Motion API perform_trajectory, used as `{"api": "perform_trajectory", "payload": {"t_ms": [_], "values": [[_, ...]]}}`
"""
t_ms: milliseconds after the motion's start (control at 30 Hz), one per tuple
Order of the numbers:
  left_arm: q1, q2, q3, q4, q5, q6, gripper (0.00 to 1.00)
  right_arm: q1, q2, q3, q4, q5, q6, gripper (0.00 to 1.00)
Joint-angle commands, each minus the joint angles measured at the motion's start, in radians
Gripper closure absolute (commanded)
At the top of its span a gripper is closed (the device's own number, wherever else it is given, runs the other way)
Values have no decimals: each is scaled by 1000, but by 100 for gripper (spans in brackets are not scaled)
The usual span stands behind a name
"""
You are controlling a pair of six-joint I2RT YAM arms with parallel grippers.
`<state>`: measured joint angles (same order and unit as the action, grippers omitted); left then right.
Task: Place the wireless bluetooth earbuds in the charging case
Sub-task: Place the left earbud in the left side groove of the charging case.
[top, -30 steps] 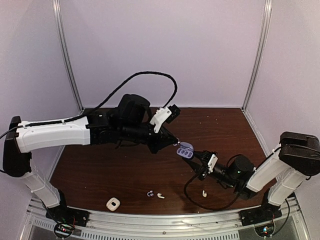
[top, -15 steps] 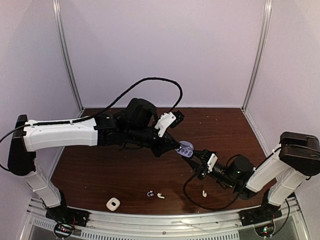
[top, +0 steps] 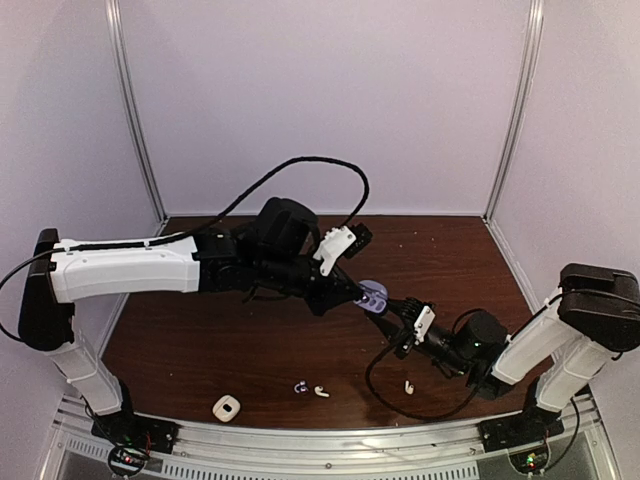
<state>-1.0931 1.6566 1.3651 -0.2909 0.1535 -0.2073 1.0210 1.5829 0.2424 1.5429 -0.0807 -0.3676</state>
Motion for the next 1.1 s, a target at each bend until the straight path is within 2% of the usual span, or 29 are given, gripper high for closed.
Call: {"api": "perform_trajectory", "payload": {"t_ms": [0,567,767,1067], "values": [[-7,21,28,-16,-14,-11,97,8,-17,20,306,7,9,100],[-13,46,61,-76,-44,-12,94,11,-17,32,306,7,10,100],[-15,72,96,-108,-58,-19,84,10,-12,38,306,4,17,100],[-16,85,112,-126,-61,-21,80,10,-20,34,306,6,14,100]]}}
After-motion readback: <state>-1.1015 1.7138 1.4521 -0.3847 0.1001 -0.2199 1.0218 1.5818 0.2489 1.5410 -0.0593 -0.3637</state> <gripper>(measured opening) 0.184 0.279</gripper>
